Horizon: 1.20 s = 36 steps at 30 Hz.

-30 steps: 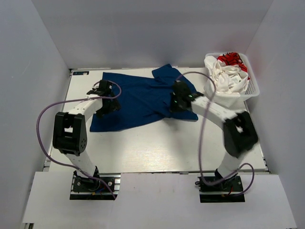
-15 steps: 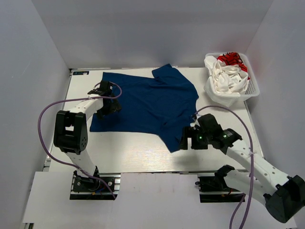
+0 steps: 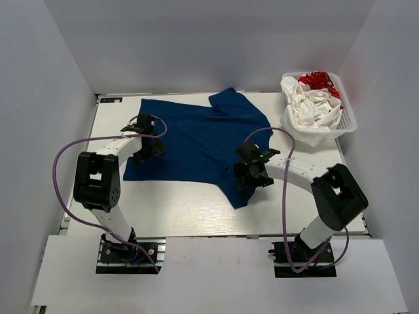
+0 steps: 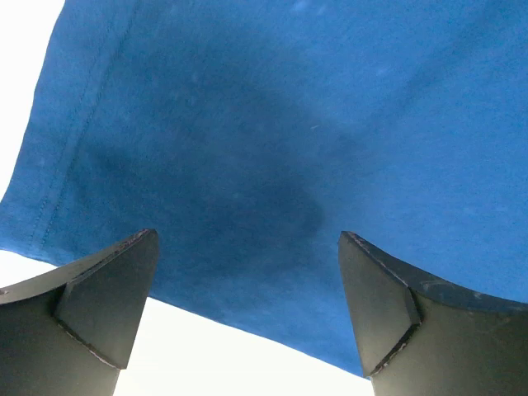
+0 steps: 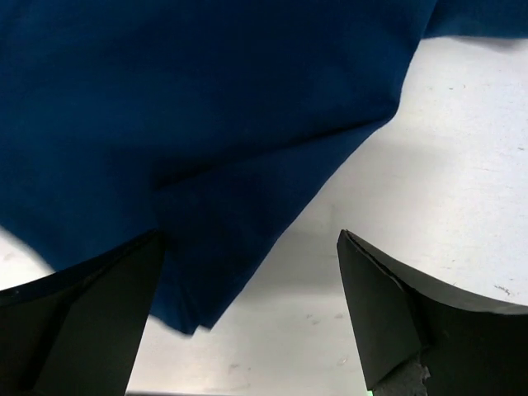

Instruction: Fold and stack the t-shirts

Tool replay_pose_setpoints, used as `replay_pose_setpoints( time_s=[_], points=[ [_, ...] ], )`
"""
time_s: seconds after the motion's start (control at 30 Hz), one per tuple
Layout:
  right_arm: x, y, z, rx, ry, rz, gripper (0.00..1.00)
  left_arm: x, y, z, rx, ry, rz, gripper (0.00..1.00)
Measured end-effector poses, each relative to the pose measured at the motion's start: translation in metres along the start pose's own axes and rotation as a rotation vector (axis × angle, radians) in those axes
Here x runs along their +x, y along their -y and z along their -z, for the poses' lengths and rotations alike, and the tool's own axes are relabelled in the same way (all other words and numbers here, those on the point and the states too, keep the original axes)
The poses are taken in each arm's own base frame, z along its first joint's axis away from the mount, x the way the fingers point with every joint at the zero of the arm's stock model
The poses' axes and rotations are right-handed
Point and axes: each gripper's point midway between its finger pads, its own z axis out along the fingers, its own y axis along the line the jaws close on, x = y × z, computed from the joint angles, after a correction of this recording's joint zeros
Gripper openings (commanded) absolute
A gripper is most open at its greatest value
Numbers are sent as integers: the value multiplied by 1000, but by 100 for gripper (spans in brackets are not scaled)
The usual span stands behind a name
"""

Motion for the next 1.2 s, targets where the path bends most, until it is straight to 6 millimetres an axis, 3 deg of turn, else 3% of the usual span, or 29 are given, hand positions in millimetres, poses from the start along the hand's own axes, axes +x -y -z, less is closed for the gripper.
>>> replay_pose_setpoints(
  time_s=[0.13, 0.27, 0.5, 0.63, 0.8, 0.97, 1.07, 1.2],
  points=[
    [5, 7, -14, 84, -28, -23, 90, 19, -10, -9, -24, -34, -7, 100],
    [6, 21, -11, 165, 3, -121, 90, 32, -21, -15, -59, -60, -6, 100],
    [79, 76, 26, 288, -16, -434, 90, 35, -23, -16, -71, -62, 21, 100],
    [102, 82, 37, 271, -16, -518, 90, 36, -26, -13, -79, -60, 28, 100],
    [65, 56, 43, 83, 93, -433, 90, 39, -40, 8, -86, -31, 65, 100],
    [23, 26, 41, -75, 181, -230, 90, 21, -57, 30, -118, 48, 169, 100],
    [11, 14, 40, -118, 208, -97, 90, 20, -79, 22, -183, 40, 241, 100],
    [0, 5, 37, -140, 253, 23, 90, 26, -108, -3, -287, -19, 313, 100]
  ],
)
